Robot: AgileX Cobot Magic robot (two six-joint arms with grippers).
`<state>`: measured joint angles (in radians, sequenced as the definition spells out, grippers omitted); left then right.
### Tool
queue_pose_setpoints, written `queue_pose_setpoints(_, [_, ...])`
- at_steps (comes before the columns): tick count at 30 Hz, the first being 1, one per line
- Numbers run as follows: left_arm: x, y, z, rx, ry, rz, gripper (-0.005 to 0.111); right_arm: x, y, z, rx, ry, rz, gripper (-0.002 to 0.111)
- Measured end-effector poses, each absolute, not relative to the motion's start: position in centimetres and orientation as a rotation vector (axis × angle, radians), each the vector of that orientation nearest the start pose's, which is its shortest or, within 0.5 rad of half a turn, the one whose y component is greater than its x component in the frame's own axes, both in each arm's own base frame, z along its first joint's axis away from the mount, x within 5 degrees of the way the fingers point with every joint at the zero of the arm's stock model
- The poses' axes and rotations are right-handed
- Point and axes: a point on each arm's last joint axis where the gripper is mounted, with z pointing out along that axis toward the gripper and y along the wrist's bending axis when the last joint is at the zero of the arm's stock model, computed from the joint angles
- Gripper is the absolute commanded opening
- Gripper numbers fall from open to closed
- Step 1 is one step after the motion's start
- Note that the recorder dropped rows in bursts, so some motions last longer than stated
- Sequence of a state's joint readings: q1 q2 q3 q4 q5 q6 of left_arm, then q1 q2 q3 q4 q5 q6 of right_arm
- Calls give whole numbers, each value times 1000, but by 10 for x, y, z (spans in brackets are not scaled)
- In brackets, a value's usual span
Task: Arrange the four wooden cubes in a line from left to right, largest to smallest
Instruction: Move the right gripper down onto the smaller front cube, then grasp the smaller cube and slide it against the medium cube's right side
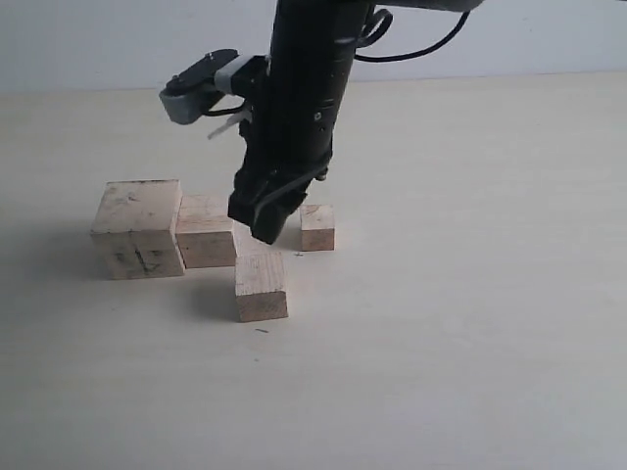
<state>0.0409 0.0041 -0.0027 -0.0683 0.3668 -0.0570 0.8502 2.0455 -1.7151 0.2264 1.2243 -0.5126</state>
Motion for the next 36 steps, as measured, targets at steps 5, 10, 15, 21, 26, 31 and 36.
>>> queue_pose_setpoints(5, [53,0,181,-133,1847,-78,0,255,323,212,-2035,2357,381,52])
queue_pose_setpoints(10, [53,0,181,-133,1847,-78,0,252,322,206,-2139,2274,402,73])
queue_pose_setpoints(15, [53,0,181,-133,1847,-78,0,251,323,207,-2209,2188,425,77])
queue_pose_setpoints(21, [53,0,181,-133,1847,-78,0,253,325,207,-2263,2058,418,77])
queue_pose_setpoints(26, [53,0,181,-133,1847,-78,0,259,330,207,-2250,1941,389,75])
queue_pose_setpoints(31, [53,0,181,-133,1847,-78,0,262,333,201,-2243,1930,381,75])
queue_pose_setpoints(36, [53,0,181,-133,1847,-78,0,265,336,176,-2283,1971,382,75])
